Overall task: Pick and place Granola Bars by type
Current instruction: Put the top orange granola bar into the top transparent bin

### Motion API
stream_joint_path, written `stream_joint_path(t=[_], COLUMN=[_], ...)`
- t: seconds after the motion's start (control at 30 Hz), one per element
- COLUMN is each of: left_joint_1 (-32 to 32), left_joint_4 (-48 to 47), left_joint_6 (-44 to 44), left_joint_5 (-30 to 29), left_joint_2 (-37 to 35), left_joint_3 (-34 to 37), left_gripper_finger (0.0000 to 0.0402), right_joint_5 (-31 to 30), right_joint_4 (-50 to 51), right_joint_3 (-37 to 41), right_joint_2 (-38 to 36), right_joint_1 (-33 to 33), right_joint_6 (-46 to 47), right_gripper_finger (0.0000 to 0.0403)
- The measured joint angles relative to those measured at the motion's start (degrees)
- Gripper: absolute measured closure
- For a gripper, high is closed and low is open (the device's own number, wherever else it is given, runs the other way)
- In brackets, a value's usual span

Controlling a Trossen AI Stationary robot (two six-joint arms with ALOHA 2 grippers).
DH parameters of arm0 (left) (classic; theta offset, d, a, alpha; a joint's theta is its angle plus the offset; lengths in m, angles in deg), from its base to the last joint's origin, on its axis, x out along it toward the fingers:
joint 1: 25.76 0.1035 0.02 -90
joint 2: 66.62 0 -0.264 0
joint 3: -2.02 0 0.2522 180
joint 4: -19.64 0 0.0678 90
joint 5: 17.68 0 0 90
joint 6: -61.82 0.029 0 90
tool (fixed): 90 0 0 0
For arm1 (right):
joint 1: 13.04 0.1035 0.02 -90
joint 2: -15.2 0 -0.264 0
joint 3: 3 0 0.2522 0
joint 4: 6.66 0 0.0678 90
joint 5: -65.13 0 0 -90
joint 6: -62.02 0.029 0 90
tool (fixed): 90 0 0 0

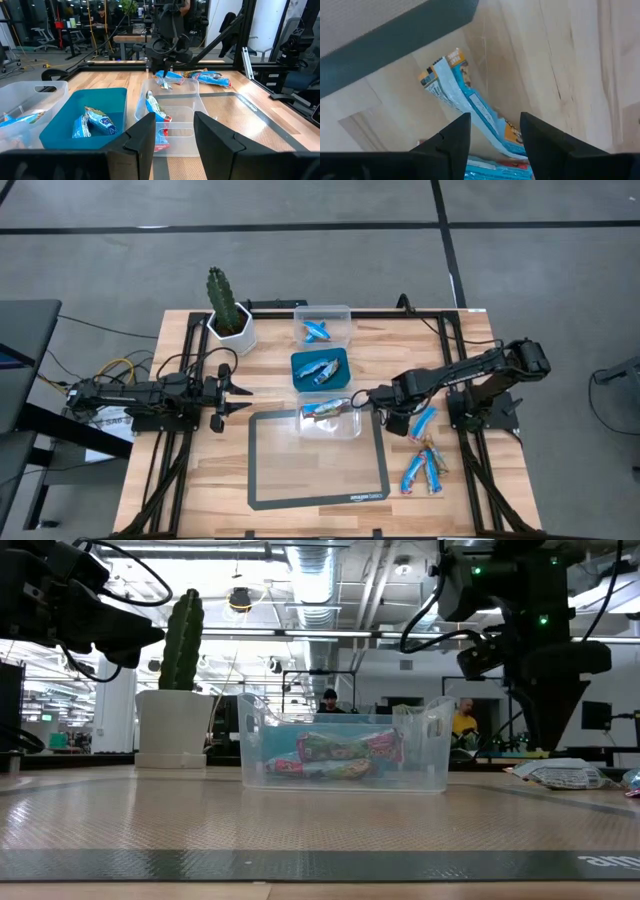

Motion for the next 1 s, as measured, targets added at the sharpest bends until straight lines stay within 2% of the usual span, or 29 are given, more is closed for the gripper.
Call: stream_joint_path(t=[0.23, 0.43, 0.73, 0.87, 1.0], left_joint_1=[0.00, 0.01, 0.02, 0.00, 0.02], left_joint_4=[0.00, 0.01, 0.00, 0.00, 0.00], left_joint_6=[-0.10, 0.05, -0.09, 0.15, -0.12], left_joint_5=[0.00, 0.01, 0.01, 0.02, 0.02], left_joint_2=[0.00, -0.01, 0.00, 0.00, 0.00], left_joint_3=[0.00, -0.01, 0.00, 0.00, 0.00], left_gripper_finger=[0.0273, 0.0273, 0.0273, 0.0273, 0.0273], right_joint_5=[1.90, 1.90, 4.49, 4.78, 5.20], right_joint_4=[-0.11, -0.49, -2.87, -4.20, -4.64], right_joint_3=[0.02, 0.34, 1.20, 0.99, 1.03], right_joint_2=[0.00, 0.39, 8.33, 10.26, 10.16], right_joint_1=[0.12, 0.13, -0.80, -0.85, -1.19], right_joint_6=[-2.95, -2.83, -1.93, -3.06, -2.65], right_gripper_finger=[0.0237, 0.0212, 0.0179, 0.0186, 0.0225])
